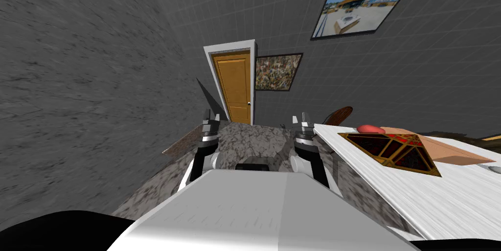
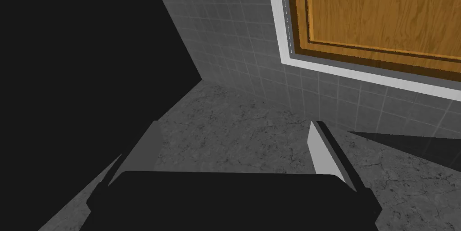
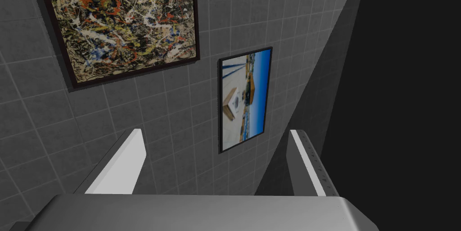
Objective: Push the door open
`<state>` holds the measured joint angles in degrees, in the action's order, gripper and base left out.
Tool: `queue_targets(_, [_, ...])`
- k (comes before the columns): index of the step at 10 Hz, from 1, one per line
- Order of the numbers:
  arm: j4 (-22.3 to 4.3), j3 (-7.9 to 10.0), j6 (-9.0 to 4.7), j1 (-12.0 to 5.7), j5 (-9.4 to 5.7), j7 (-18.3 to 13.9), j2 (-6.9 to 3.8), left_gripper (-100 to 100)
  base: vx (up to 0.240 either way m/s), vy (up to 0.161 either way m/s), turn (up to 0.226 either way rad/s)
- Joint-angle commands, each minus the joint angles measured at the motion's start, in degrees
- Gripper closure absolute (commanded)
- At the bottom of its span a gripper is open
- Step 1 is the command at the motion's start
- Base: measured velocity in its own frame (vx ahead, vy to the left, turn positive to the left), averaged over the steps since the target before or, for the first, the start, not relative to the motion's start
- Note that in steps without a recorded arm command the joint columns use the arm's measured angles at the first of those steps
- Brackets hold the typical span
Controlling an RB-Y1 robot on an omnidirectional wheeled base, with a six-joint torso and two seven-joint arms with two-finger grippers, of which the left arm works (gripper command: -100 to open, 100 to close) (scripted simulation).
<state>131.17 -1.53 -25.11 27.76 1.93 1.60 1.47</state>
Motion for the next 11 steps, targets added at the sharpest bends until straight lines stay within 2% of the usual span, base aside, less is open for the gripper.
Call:
queue_targets(1, [-1.67,0.08,-0.47,-0.54,0.19,1.22,-0.68,-100,0.114,0.008,-0.012])
queue_targets(7, [-9.73,0.45,-2.72,-3.18,1.10,7.11,-3.19,-100,0.142,-0.025,-0.004])
queue_targets(11, [-14.66,0.68,-4.10,-4.79,1.66,10.70,-4.39,-100,0.137,-0.024,-0.003])
